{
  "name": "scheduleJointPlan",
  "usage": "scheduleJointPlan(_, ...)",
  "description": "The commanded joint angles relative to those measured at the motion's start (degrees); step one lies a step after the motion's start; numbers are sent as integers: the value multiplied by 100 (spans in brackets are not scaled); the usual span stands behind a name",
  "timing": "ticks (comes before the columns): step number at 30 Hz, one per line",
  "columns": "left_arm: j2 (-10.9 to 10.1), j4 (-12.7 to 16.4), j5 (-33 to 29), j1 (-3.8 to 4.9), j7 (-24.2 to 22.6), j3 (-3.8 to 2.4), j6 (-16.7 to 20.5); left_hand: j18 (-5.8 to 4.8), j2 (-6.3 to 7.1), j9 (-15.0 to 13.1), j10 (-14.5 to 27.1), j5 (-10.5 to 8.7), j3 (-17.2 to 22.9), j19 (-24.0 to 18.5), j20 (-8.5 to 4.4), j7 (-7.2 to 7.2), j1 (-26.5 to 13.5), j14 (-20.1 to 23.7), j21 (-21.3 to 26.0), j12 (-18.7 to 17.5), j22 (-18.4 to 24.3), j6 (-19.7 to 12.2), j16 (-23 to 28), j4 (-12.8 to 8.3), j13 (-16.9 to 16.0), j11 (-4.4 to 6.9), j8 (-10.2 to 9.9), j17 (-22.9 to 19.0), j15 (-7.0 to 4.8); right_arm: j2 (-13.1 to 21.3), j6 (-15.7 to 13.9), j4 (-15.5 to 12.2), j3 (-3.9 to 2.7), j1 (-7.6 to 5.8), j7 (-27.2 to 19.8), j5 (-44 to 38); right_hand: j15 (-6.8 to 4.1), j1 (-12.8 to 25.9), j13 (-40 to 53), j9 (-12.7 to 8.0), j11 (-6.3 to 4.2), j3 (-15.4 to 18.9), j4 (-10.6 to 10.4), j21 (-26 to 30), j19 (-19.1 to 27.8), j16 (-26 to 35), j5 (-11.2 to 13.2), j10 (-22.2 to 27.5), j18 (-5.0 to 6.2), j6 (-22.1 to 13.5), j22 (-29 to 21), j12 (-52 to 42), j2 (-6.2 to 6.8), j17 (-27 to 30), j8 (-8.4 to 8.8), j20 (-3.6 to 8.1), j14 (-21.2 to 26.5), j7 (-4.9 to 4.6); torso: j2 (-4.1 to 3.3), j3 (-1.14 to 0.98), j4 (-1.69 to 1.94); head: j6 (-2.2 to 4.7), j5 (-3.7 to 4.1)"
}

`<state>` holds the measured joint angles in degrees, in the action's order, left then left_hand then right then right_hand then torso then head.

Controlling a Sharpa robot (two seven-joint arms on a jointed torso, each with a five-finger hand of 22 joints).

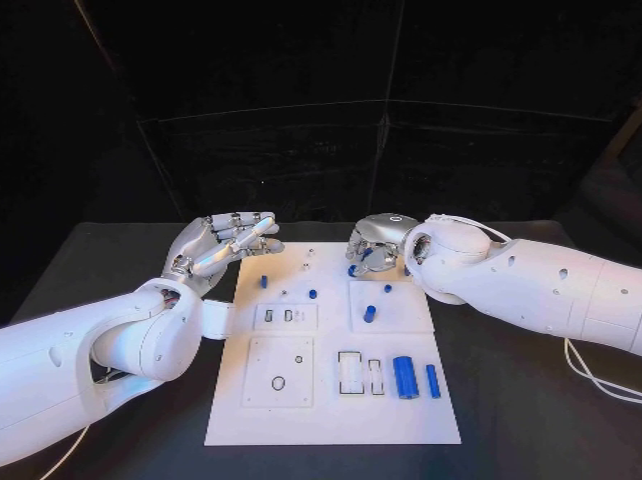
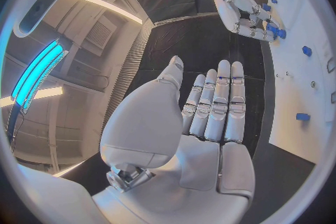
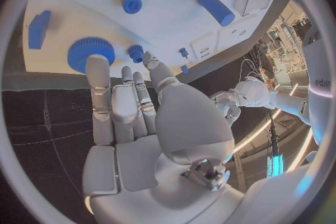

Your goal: Assemble the parts on the task board

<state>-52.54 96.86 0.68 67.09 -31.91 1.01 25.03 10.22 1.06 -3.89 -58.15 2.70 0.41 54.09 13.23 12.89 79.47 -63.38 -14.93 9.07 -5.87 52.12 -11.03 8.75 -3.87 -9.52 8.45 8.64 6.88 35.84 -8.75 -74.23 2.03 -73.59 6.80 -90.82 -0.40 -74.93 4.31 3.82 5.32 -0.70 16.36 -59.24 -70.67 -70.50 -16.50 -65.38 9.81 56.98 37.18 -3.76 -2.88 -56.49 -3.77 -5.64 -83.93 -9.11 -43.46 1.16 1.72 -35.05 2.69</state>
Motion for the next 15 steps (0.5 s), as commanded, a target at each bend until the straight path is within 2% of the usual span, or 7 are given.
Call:
scheduleJointPlan(1,6,5,50,14,-12,-6,-84,29,-4,9,-33,26,7,19,8,-3,42,17,26,-25,5,34,31,-40,5,-21,-26,8,9,-41,220,25,-5,-16,59,-161,46,-3,5,5,1,-68,8,-75,-14,-58,39,21,-71,-13,57,-30,-20,-41,-4,-10,-202,2,-18,-4,5,0,-1)
scheduleJointPlan(8,9,-11,50,17,-20,-6,-66,29,-7,11,-30,26,5,18,10,3,39,19,31,-33,9,33,39,-44,6,-25,-32,10,12,-93,339,65,-5,-15,39,-168,26,-99,18,6,-30,-291,23,-266,-15,-183,236,-121,-90,30,263,-77,-119,-167,-7,-1,-181,19,-33,0,-17,-41,-46)
scheduleJointPlan(15,10,-10,50,19,-40,-6,-43,29,-17,11,-32,26,7,18,11,6,43,18,35,-39,13,36,46,-51,7,-27,-36,12,13,-119,421,94,-5,-15,29,-171,0,-158,26,12,-66,-532,24,-434,-33,-277,337,-291,-113,107,455,-115,-170,-265,-22,17,-177,38,-48,3,-9,-39,-38)
